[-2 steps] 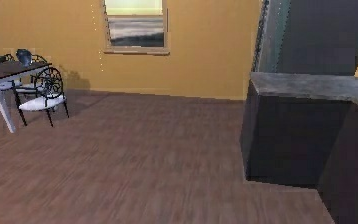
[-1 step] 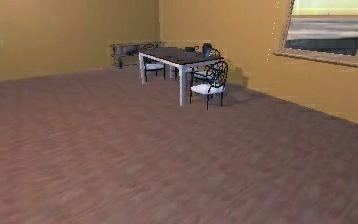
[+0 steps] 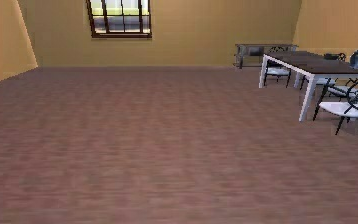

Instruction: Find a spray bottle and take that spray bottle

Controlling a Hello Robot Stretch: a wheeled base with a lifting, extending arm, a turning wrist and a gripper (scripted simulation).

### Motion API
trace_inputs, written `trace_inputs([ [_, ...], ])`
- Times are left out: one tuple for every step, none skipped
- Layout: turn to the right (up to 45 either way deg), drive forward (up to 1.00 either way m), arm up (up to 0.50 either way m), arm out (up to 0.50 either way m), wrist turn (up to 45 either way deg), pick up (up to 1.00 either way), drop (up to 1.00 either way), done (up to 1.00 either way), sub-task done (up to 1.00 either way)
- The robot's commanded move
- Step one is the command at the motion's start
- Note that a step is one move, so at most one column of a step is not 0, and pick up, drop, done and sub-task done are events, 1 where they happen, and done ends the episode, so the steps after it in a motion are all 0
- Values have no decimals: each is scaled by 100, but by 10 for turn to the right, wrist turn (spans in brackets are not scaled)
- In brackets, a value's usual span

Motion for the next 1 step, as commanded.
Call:
trace_inputs([
  [0, 20, 0, 0, 0, 0, 0, 0, 0],
])
